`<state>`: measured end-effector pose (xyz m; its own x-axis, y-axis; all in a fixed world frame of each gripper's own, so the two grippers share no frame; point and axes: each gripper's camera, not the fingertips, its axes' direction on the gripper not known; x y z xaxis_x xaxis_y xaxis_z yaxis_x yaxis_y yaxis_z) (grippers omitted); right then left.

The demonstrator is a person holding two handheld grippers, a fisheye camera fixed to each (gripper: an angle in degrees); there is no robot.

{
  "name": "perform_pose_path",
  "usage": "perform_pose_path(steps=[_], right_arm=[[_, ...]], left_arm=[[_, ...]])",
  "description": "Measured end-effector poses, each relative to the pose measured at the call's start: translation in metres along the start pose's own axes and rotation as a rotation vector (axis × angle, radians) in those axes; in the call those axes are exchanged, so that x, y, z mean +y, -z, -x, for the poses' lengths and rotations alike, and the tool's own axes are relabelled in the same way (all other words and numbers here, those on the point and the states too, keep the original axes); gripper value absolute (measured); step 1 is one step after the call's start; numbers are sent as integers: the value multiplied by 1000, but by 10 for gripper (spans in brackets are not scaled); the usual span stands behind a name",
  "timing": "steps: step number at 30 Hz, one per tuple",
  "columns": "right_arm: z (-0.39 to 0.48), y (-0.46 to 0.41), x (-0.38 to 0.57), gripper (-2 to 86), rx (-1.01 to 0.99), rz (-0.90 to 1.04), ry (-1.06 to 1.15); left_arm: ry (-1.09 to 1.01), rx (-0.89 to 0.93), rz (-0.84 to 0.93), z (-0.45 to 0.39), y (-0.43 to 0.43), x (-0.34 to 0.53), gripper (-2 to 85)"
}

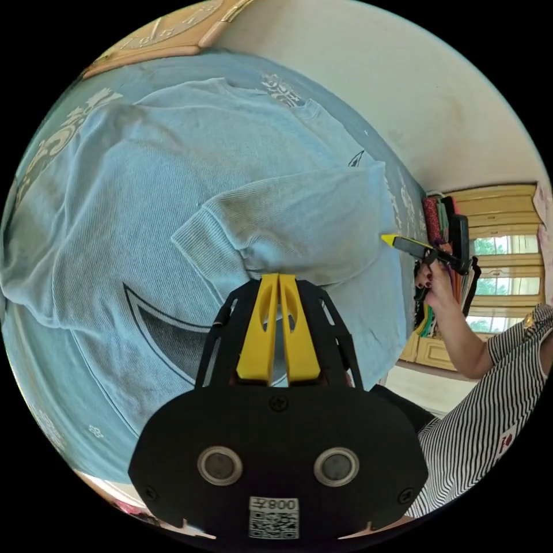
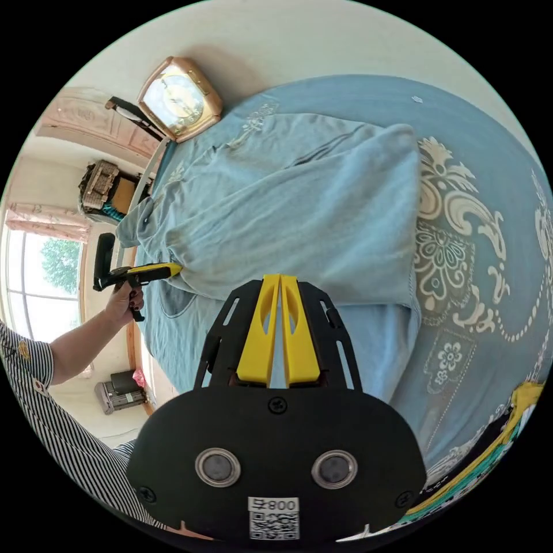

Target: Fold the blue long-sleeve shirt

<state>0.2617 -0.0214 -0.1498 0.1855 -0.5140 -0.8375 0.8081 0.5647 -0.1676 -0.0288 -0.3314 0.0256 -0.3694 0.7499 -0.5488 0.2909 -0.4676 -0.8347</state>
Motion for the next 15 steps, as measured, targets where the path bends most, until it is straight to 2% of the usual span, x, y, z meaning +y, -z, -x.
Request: perform_pose_path(steps=[3,7,11,15], right_arm=[[-16,24,19,1,-17,-58,-46],[-29,60,40,0,54,-199,-104],[-55,52,52,0,171,-127,-197],[-58,59,69,0,161,-159,-209]], left_arm=[[34,17,-53,-2,9,7,1],[-90,133,-143,-39,11,2,2],[-300,205,-112,-98,-29,-44,2],[-436,212,-84,-151,-68,-93,1]])
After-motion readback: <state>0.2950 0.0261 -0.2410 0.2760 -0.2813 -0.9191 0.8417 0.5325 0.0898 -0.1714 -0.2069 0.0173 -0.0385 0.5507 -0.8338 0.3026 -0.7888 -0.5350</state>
